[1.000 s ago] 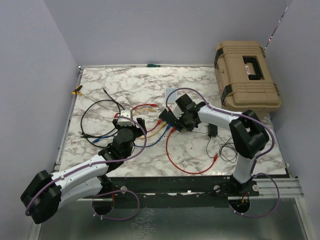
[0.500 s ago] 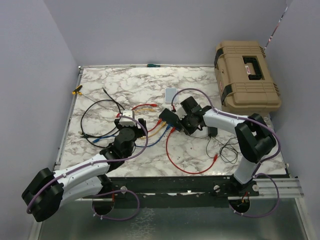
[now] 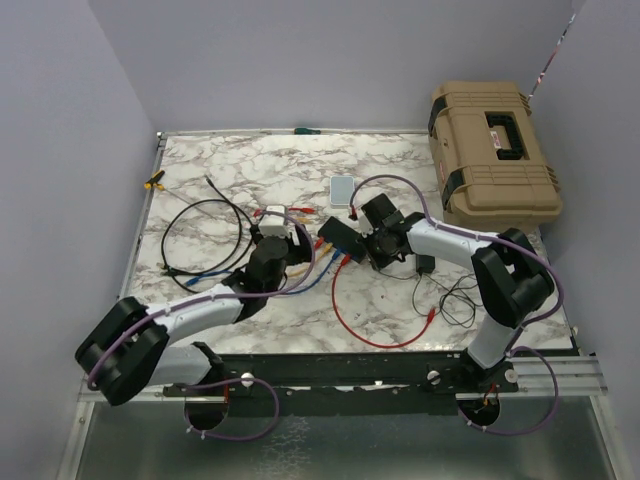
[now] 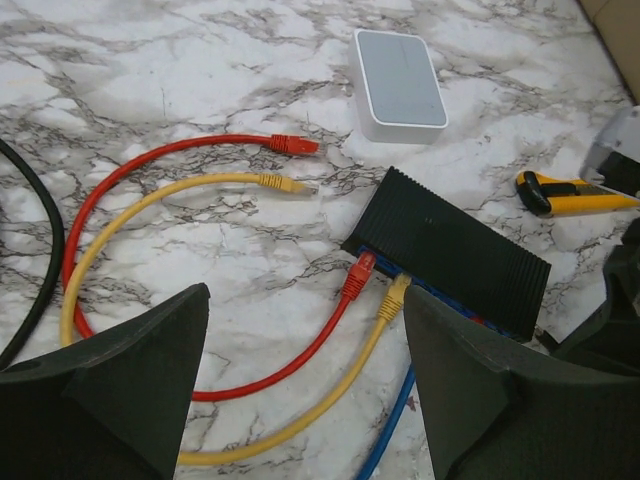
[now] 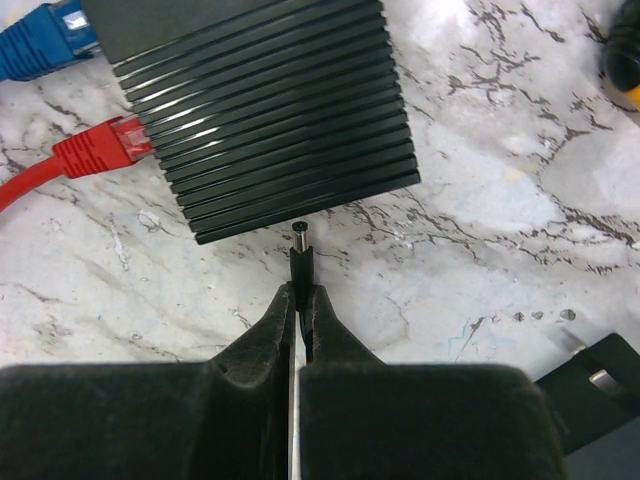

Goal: Insert the plug into the switch port
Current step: Pick up the power from the center of the board.

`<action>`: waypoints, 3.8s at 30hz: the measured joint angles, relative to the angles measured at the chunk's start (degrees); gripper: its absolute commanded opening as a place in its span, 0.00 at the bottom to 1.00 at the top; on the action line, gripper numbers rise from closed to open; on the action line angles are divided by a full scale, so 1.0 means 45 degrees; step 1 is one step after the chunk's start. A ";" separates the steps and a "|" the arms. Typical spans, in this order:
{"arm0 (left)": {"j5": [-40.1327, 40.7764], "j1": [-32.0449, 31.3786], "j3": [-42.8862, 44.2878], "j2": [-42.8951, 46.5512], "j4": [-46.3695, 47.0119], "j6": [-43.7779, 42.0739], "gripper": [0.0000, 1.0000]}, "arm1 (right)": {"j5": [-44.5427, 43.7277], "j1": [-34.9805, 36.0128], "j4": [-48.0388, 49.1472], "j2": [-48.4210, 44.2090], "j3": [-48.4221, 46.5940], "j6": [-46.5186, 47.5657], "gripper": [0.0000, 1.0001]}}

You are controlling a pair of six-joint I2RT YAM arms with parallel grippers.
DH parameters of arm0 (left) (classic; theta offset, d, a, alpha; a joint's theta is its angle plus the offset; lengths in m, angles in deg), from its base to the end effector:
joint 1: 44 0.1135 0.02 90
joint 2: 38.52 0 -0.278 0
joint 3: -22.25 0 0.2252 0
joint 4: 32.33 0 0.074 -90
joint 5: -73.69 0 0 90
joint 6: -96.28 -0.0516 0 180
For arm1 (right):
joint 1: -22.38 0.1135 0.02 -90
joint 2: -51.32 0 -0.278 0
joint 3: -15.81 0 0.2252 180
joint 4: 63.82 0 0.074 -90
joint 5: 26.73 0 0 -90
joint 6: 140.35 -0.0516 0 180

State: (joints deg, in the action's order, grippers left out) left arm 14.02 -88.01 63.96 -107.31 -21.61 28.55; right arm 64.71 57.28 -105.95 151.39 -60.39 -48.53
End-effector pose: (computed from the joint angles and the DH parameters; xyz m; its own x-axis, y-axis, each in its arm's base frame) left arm 0.1862 -0.1436 0.2368 -0.2827 -0.1817 -0.9418 0.1557 0.9602 -0.2320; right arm 0.2663 0.1874 0.1814 -0.7304 -0.5483 -0.4073 -0.6039 0.7970 0.0100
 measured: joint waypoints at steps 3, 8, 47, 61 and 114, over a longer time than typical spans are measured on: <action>-0.0976 0.0782 0.0573 -0.1540 0.0452 0.0525 0.78 | -0.0219 0.0005 0.0005 -0.0029 0.0005 -0.0389 0.01; -0.2715 0.1768 0.1753 -0.3764 0.0913 0.1229 0.75 | -0.0389 0.0005 0.0034 -0.0423 0.0146 -0.0568 0.01; -0.7509 0.2696 0.4911 -0.9054 0.2433 0.1413 0.66 | 0.0073 0.0005 0.0253 -0.0442 -0.0029 0.0005 0.01; -0.7548 0.2696 0.4949 -0.9092 0.2448 0.1175 0.66 | 0.0136 0.0010 0.0112 0.0180 -0.0393 0.0272 0.01; -0.8699 0.2934 0.5654 -0.9554 0.2152 -0.0010 0.63 | 0.0126 0.0296 0.0767 0.0015 -0.0175 0.0962 0.01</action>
State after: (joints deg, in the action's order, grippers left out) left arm -25.13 -74.81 89.40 -150.31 -11.93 28.50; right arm 65.27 58.61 -102.49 151.46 -61.18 -44.20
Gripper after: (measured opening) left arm 0.635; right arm 0.015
